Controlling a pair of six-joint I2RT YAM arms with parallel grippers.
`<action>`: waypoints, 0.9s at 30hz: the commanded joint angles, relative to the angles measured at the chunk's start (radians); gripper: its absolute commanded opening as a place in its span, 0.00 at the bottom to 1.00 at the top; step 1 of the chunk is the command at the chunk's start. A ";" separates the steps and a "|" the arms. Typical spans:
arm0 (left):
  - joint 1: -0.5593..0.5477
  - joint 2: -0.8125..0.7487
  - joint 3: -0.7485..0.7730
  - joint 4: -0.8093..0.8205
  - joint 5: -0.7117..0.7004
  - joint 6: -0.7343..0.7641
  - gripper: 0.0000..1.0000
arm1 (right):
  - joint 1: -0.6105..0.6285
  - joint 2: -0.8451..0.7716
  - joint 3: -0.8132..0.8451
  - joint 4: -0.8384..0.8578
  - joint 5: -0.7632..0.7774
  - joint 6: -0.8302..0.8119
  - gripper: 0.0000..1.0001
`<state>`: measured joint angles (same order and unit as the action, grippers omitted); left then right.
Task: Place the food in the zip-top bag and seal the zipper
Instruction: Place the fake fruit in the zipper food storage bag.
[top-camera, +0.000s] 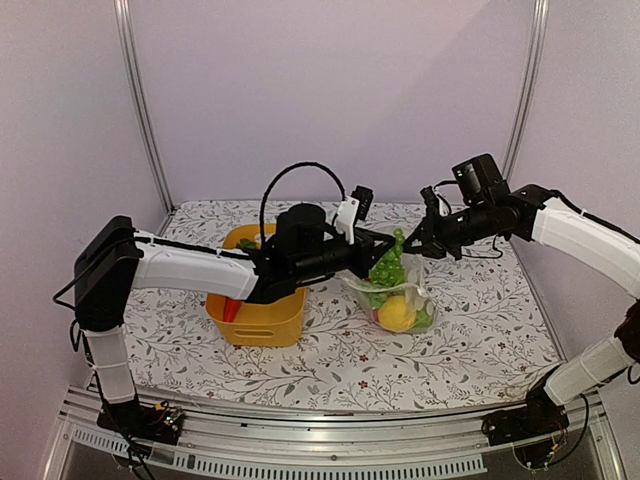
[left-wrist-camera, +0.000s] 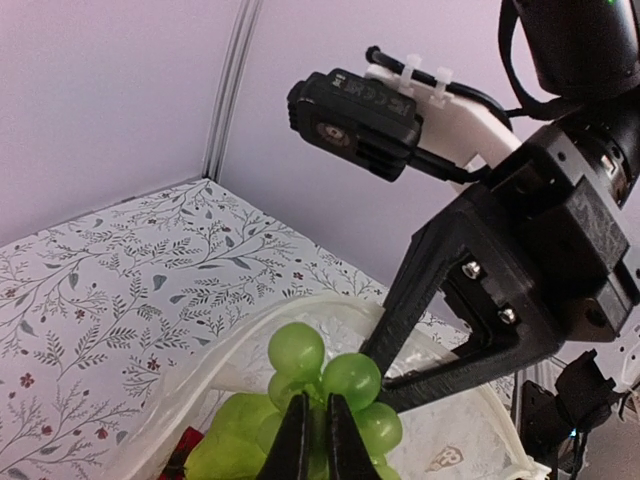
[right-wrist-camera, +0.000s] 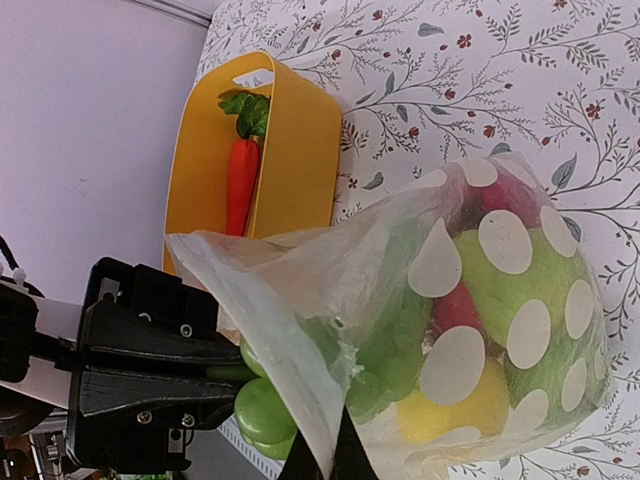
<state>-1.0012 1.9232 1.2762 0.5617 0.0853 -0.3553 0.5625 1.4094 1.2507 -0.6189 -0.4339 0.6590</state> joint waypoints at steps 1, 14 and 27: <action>0.003 0.026 0.009 -0.006 0.045 0.033 0.04 | 0.003 0.013 0.029 0.031 -0.027 0.001 0.00; 0.012 -0.021 0.072 -0.079 -0.009 0.025 0.42 | 0.001 0.002 0.024 0.022 -0.019 0.002 0.00; 0.022 -0.197 0.154 -0.265 0.035 0.043 0.66 | -0.003 -0.006 0.014 0.025 -0.011 0.004 0.00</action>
<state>-0.9901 1.8420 1.4387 0.3927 0.1261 -0.3241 0.5571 1.4139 1.2507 -0.6197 -0.4320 0.6590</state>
